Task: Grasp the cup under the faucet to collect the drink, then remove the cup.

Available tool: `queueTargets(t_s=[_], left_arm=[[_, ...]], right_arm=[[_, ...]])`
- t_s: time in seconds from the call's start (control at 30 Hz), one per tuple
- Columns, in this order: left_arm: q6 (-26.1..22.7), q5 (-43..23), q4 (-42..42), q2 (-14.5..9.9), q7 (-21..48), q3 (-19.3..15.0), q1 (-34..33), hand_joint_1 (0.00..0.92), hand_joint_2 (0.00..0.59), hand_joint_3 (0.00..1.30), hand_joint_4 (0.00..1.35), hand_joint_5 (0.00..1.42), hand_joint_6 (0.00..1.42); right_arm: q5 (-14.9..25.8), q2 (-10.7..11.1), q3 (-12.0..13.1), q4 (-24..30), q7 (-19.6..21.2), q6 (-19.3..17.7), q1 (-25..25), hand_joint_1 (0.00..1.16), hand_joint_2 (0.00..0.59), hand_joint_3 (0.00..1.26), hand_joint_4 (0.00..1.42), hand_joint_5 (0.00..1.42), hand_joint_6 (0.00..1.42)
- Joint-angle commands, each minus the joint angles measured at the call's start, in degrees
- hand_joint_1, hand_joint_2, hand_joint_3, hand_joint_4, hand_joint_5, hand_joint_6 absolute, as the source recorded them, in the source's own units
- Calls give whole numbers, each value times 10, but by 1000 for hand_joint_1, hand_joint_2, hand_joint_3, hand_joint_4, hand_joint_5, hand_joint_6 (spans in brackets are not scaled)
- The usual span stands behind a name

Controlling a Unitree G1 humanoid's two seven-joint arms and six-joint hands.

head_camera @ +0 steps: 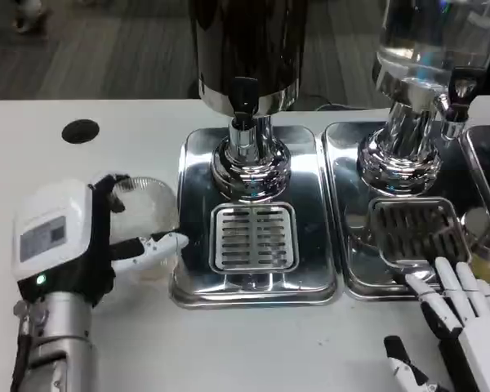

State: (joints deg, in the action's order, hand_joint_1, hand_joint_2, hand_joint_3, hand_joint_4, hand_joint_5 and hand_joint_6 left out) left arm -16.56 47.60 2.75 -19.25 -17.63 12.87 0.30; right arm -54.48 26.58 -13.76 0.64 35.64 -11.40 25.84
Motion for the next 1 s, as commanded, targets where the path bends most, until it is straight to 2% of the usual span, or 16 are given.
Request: queueTargets(t_s=[0.03,0.27,0.37,0.53,0.87,1.0], left_arm=[[-4,21,29,2,21,11,-15,630,0,746,718,923,1303],[-27,69,-15,20,63,66,-83,624,0,746,718,923,1303],[-30,76,-45,34,64,83,-105,619,0,746,718,923,1288],[-31,89,-94,52,59,110,-136,611,0,746,718,923,1287],[-41,104,-148,84,10,136,-153,580,0,715,679,896,1250],[-39,96,-163,91,-15,133,-156,520,5,667,624,869,1216]], right_arm=[[-15,-1,2,19,21,2,9,227,403,196,0,0,98],[-39,-3,-1,50,20,13,16,229,404,176,0,0,98],[-62,-4,-7,61,23,22,22,229,405,175,0,0,92],[-75,-9,-14,63,24,28,25,231,412,175,0,0,87],[-67,-12,-11,65,17,28,22,236,419,174,0,0,83],[-61,-12,-8,64,15,27,23,237,419,174,0,0,83]])
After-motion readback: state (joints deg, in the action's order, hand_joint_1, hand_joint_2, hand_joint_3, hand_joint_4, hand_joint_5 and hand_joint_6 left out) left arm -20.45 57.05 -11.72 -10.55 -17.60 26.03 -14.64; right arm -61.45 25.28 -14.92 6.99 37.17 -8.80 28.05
